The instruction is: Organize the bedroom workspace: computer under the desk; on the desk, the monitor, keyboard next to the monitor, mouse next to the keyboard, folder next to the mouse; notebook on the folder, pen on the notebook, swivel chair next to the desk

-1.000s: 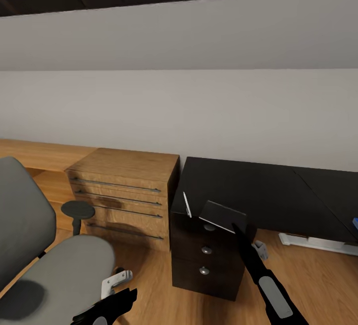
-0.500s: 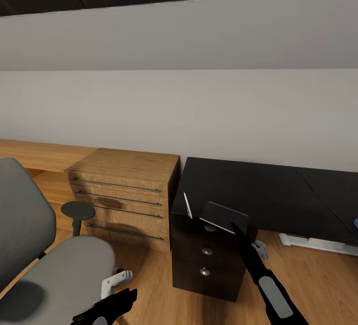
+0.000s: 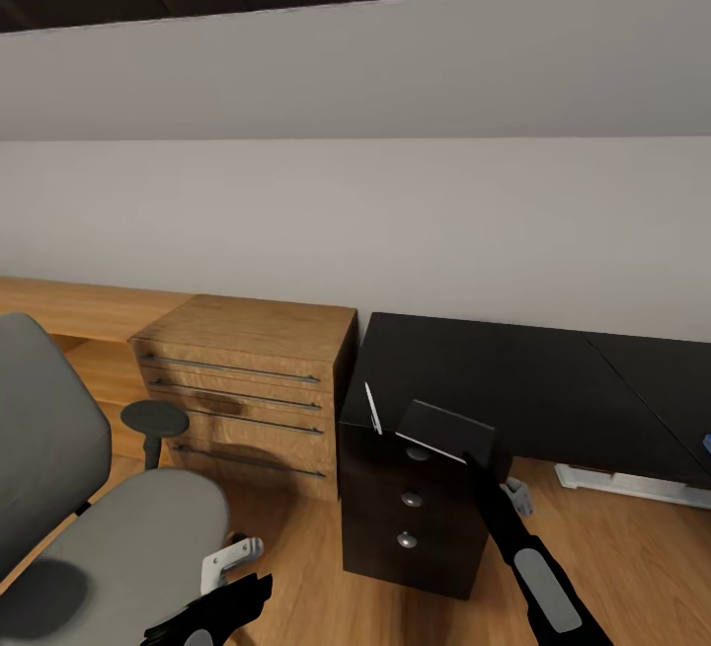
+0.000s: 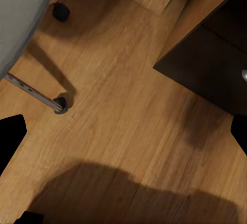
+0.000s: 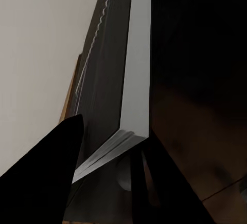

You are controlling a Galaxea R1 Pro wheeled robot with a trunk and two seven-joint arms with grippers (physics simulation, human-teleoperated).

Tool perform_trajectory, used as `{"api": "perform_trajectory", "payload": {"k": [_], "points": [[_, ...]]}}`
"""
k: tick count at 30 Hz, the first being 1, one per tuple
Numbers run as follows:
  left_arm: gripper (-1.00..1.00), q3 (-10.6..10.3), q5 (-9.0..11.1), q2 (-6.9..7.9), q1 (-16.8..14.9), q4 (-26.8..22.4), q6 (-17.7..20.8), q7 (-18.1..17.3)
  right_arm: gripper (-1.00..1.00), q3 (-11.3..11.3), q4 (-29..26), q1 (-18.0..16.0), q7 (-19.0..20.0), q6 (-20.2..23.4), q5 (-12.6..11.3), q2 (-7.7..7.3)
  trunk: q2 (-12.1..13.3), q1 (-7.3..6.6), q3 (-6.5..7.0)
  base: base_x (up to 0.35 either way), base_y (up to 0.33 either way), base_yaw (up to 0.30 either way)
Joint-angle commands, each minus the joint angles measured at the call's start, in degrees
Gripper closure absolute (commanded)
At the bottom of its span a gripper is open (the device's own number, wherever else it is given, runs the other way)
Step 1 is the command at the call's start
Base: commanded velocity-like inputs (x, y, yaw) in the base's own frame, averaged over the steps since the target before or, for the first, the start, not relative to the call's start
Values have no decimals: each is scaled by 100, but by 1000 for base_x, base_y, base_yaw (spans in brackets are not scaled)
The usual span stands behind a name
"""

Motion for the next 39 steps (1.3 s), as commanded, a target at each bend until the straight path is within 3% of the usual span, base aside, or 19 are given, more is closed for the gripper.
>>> {"api": "perform_trajectory", "payload": {"k": [1, 17, 29, 34, 37, 38, 39], "points": [[-100, -3, 60, 0, -1, -9, 5, 55, 100, 3, 7, -2, 21, 21, -56, 0, -2, 0, -5, 0, 0, 0], [-100, -8, 69, 0, -1, 3, -3, 58, 100, -17, -51, -2, 28, 12, -38, -8, 599, -330, 265, 0, 0, 0], [-100, -28, 61, -11, -2, 127, -8, 83, 100, -65, -733, 3, -135, 28, -43, -62, 1081, -593, 480, 0, 0, 0], [-100, -34, 59, -16, -3, 137, -21, 94, 100, -67, -1367, 208, -349, 130, -45, -110, 1281, -703, 570, 0, 0, 0], [-100, -37, 54, -23, -3, 141, -27, 97, 100, -68, -2079, 521, -686, 393, -49, -205, 1401, -769, 624, 0, 0, 0], [-100, -39, 57, -26, -2, 139, -32, 98, 100, -75, -2780, 779, -1144, 814, -53, -350, 1442, -791, 642, 0, 0, 0], [-100, -39, 58, -26, -3, 141, -43, 99, 100, -95, -2978, 836, -1315, 1014, -56, -434, 1482, -813, 660, 0, 0, 0]]}}
